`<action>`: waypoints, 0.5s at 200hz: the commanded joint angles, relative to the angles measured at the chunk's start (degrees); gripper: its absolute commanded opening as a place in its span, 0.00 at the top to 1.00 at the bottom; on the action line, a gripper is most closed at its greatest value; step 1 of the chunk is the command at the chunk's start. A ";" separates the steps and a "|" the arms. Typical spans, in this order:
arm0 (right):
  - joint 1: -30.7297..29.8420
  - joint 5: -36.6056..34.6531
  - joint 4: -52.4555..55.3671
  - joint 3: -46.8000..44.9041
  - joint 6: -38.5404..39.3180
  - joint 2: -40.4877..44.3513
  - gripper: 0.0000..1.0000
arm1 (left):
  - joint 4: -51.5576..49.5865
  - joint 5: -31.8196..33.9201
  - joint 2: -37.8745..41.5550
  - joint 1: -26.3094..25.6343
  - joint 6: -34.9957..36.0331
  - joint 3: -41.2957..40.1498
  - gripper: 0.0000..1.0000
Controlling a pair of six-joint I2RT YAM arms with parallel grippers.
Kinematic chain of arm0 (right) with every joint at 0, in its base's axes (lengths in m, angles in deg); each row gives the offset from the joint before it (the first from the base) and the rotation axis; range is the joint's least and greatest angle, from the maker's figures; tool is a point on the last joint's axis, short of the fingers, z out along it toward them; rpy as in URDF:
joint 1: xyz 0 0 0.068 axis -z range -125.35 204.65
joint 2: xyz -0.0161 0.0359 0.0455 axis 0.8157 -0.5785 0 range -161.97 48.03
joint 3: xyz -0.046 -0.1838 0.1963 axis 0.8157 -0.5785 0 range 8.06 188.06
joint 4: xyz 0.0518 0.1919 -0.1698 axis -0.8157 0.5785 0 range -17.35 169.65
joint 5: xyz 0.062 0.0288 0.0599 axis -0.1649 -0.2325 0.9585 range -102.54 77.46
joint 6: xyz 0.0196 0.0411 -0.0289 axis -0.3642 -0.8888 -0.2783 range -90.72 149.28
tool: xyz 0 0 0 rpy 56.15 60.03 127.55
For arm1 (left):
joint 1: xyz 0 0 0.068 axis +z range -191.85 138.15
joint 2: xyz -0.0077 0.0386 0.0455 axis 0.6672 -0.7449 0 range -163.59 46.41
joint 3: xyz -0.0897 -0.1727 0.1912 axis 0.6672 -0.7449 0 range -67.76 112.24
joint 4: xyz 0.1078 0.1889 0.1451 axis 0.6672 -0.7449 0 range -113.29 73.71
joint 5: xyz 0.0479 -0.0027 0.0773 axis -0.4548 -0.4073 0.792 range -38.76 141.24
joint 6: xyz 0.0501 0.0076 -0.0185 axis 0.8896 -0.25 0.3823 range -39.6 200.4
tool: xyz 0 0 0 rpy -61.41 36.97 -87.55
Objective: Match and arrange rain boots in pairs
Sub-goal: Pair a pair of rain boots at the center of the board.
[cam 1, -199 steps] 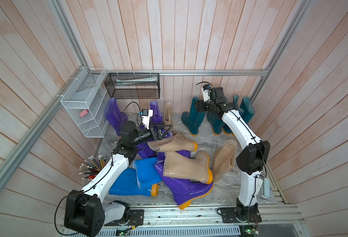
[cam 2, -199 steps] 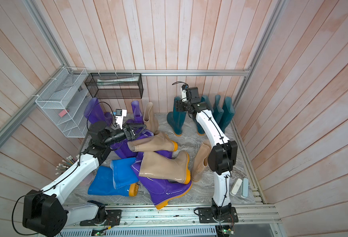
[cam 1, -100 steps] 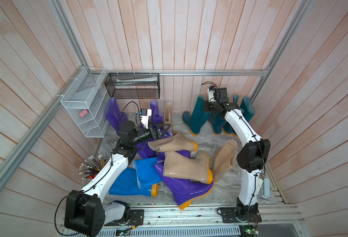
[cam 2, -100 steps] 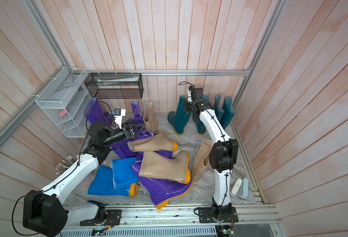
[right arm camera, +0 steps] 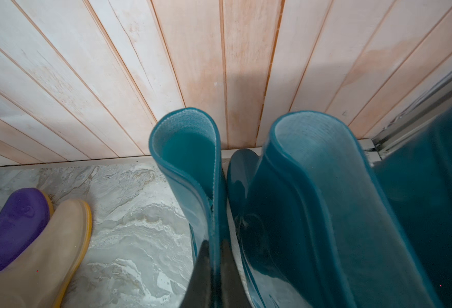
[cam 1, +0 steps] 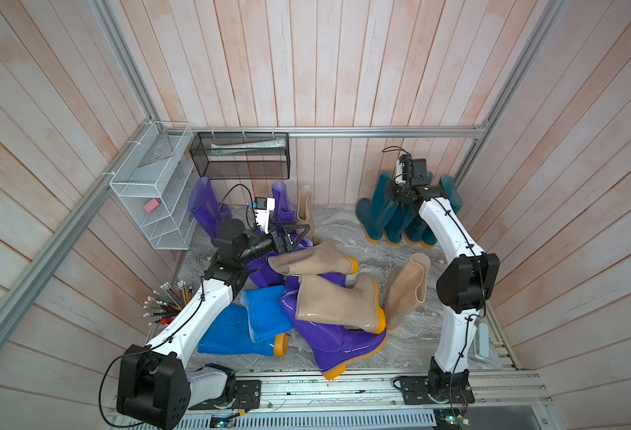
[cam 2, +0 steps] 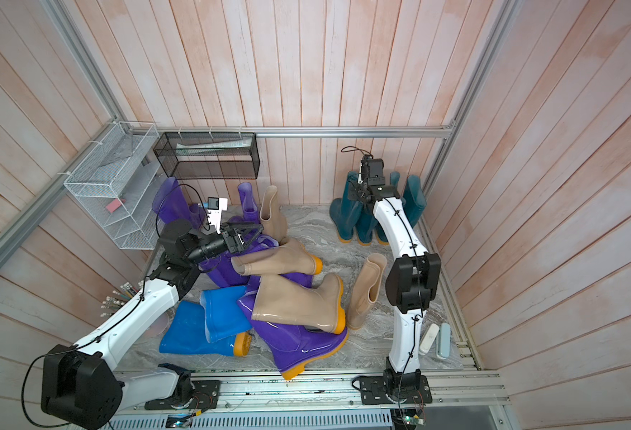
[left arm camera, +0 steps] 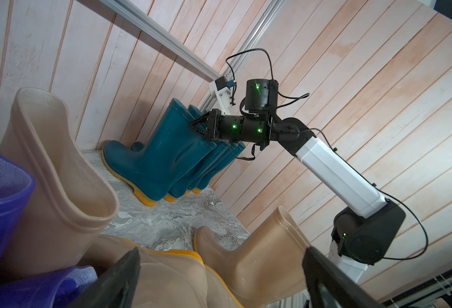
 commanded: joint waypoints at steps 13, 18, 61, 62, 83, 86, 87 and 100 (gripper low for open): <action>-0.38 -5.84 -2.79 -1.50 -1.91 4.49 1.00 | 1.09 -0.93 0.59 0.26 -0.40 -0.01 0.03; -0.51 -5.70 -2.44 -1.21 -1.97 4.39 1.00 | 1.10 -0.92 0.53 0.29 -0.48 0.01 0.03; -1.68 -6.21 -1.28 0.25 -1.91 3.19 1.00 | 1.23 -1.09 0.61 0.30 -0.48 0.02 0.03; -1.73 -6.18 -1.17 0.36 -1.89 3.09 1.00 | 1.21 -1.12 0.60 0.28 -0.48 0.01 0.03; -2.05 -6.49 0.12 0.75 -1.00 1.52 1.00 | 1.10 -1.23 0.64 0.28 -0.44 0.04 0.03; -2.05 -6.50 0.23 0.75 -0.99 1.38 0.99 | 1.10 -1.17 0.63 0.26 -0.40 0.14 0.02; -2.00 -6.50 0.29 0.75 -0.99 1.35 0.98 | 1.10 -1.17 0.70 0.26 -0.40 0.20 0.03; -2.04 -6.42 0.77 0.59 -0.98 1.67 0.84 | 0.85 -1.17 0.94 0.34 -0.23 0.15 0.02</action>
